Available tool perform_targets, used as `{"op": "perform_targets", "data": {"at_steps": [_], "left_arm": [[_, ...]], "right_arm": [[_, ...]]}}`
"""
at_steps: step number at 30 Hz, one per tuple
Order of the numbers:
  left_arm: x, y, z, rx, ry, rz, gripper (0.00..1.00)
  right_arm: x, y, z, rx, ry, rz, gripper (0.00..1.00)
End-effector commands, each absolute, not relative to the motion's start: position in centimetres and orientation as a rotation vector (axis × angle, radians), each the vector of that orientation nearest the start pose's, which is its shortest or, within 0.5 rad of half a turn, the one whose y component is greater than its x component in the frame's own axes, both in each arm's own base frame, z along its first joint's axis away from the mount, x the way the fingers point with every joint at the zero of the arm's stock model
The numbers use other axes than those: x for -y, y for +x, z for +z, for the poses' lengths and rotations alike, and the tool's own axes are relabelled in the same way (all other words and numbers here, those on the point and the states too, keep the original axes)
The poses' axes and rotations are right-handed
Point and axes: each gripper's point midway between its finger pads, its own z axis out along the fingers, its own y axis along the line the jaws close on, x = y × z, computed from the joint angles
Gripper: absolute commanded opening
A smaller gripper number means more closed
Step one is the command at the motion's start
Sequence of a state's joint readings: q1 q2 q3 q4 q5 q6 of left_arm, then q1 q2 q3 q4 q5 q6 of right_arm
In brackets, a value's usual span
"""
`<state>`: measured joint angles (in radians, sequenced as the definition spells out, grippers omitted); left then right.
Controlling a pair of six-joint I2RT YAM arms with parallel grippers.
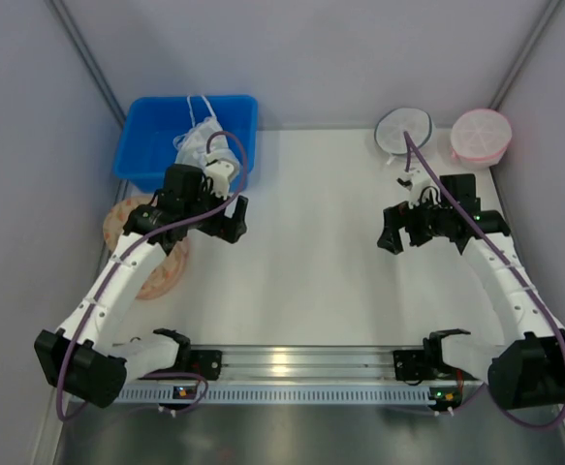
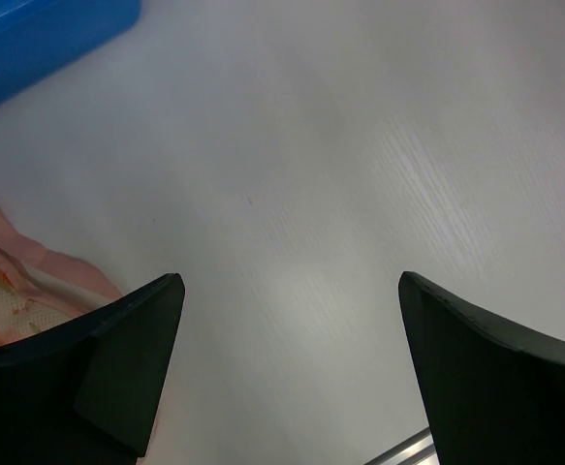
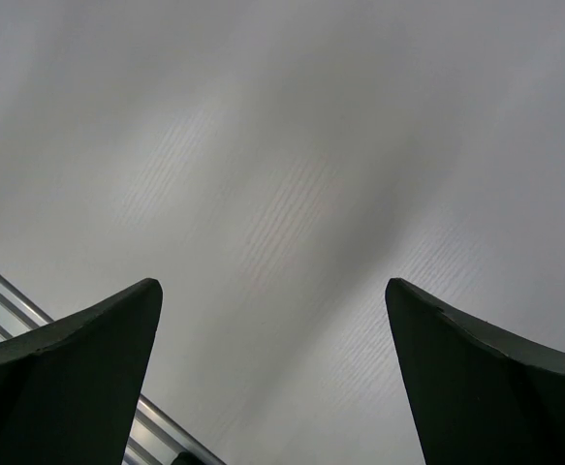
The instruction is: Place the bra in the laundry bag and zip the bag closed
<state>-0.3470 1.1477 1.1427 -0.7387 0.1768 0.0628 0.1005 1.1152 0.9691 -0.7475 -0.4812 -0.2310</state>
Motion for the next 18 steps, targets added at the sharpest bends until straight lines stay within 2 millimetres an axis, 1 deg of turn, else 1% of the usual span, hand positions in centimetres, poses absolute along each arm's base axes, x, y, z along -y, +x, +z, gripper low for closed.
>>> {"op": "perform_targets", "data": {"at_steps": [1,5,6,7,8,9,11,12,13,14,15,16,17,18], "left_arm": [[12.3,28.7,22.8,-2.218,0.560,-0.280,0.98],[9.4,28.7,20.9,-2.328,0.539,-0.110,0.98],[7.9,29.0,20.1,-2.371,0.512,-0.026,0.98],[6.9,29.1,19.7,-2.396,0.496,0.011,0.98],[5.0,29.1,19.2,-2.436,0.438,0.066,0.98],[3.8,29.3,18.5,-2.475,0.422,0.099,0.98],[1.6,29.6,17.8,-2.517,0.349,0.138,0.95],[-0.8,30.0,16.9,-2.562,0.282,0.176,0.93],[-2.1,30.1,16.5,-2.584,0.239,0.209,0.91],[-3.9,30.2,16.1,-2.608,0.179,0.227,0.88],[-4.4,30.4,15.2,-2.642,0.167,0.217,0.86],[-4.9,30.6,14.9,-2.652,0.151,0.207,0.86],[-5.9,30.7,14.5,-2.665,0.109,0.208,0.84],[-6.3,30.9,13.8,-2.684,0.115,0.217,0.83]], "right_arm": [[-10.1,27.2,17.8,-2.270,-0.592,0.537,0.99],[-9.9,27.2,17.4,-2.283,-0.589,0.527,0.99],[-9.9,27.2,17.4,-2.283,-0.590,0.524,0.99],[-9.9,27.1,17.3,-2.286,-0.588,0.528,0.99],[-9.9,27.1,17.3,-2.288,-0.588,0.528,0.99],[-9.9,27.1,17.3,-2.290,-0.585,0.529,0.99],[-10.0,27.0,17.2,-2.293,-0.585,0.533,0.99],[-10.0,27.1,17.2,-2.292,-0.585,0.532,0.99],[-10.0,27.1,17.2,-2.295,-0.584,0.536,1.00],[-10.1,27.2,17.2,-2.295,-0.585,0.540,0.99],[-10.1,27.3,17.2,-2.294,-0.583,0.540,0.99],[-10.1,27.4,17.2,-2.296,-0.581,0.541,0.99],[-10.0,27.5,17.2,-2.298,-0.582,0.538,0.99],[-10.0,27.6,17.1,-2.302,-0.580,0.535,0.99]]}}
